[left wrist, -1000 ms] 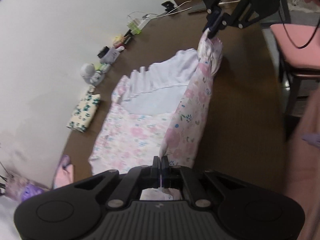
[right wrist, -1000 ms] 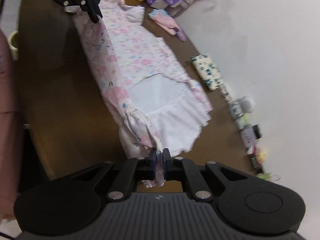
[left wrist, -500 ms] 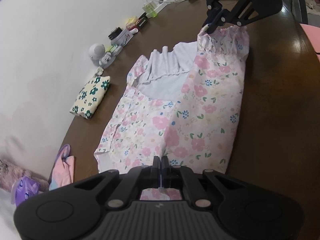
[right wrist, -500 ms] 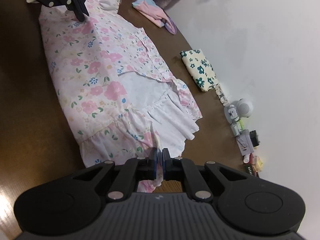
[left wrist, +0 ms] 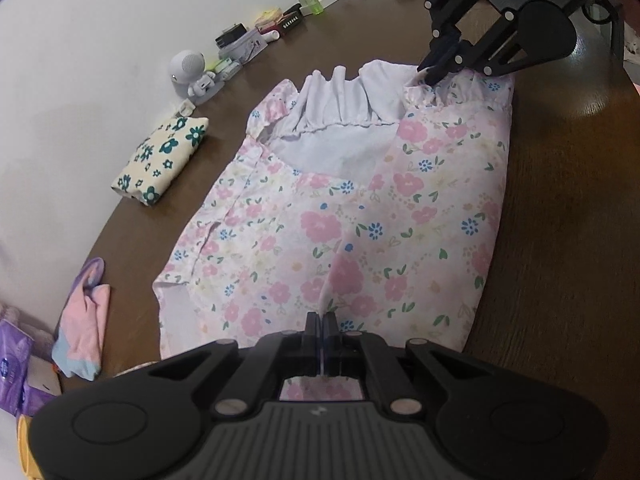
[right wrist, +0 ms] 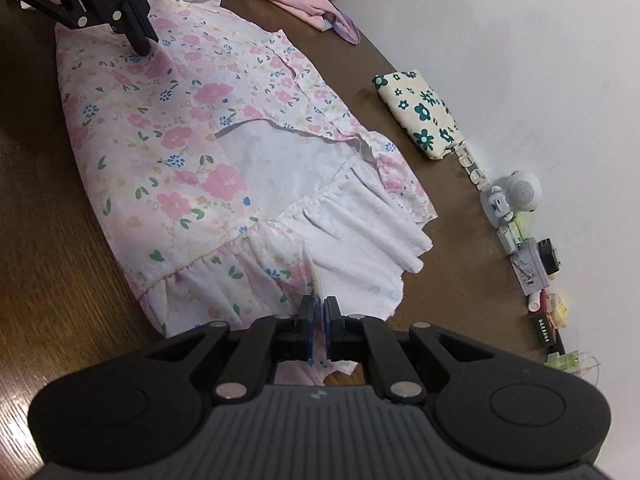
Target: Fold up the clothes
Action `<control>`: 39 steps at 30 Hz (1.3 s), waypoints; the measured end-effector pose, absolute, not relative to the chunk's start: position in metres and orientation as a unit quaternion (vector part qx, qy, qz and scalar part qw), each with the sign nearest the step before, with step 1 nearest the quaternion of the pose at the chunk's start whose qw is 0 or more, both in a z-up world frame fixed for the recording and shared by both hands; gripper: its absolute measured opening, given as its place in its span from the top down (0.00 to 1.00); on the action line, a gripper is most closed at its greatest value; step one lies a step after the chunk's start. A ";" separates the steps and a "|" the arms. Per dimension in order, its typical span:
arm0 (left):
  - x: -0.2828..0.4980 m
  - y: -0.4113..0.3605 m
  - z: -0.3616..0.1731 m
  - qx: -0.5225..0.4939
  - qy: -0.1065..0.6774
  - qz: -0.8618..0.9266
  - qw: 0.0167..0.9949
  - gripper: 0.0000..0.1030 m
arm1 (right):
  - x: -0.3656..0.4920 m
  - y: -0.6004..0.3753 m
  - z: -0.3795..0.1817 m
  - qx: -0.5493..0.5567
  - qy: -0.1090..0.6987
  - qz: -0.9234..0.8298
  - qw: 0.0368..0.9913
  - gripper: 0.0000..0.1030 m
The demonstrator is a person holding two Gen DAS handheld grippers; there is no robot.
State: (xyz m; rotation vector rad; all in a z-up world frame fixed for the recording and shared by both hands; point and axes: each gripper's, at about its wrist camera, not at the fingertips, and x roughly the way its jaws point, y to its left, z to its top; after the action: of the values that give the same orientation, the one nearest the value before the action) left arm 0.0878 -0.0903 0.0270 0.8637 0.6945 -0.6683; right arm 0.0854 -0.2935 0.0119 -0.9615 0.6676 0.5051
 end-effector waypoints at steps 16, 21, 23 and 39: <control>0.089 -0.068 0.056 0.308 0.327 -0.284 0.847 0.63 | 0.087 -0.317 0.033 -0.354 0.299 0.207 0.861 0.56; 0.073 -0.066 0.081 0.268 0.296 -0.301 0.866 0.59 | 0.068 -0.321 0.062 -0.290 0.269 0.227 0.890 0.51; 0.067 -0.078 0.076 0.259 0.303 -0.336 0.853 0.60 | 0.060 -0.305 0.062 -0.275 0.267 0.279 0.880 0.51; 0.071 -0.074 0.032 0.218 0.349 -0.339 0.846 0.73 | 0.071 -0.237 0.015 -0.257 0.276 0.463 0.802 0.68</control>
State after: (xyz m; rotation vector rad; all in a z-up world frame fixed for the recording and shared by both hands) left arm 0.0706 -0.0742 0.0317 0.4591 0.7368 -0.7153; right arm 0.0711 -0.2373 0.0150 -0.5519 0.5908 0.9923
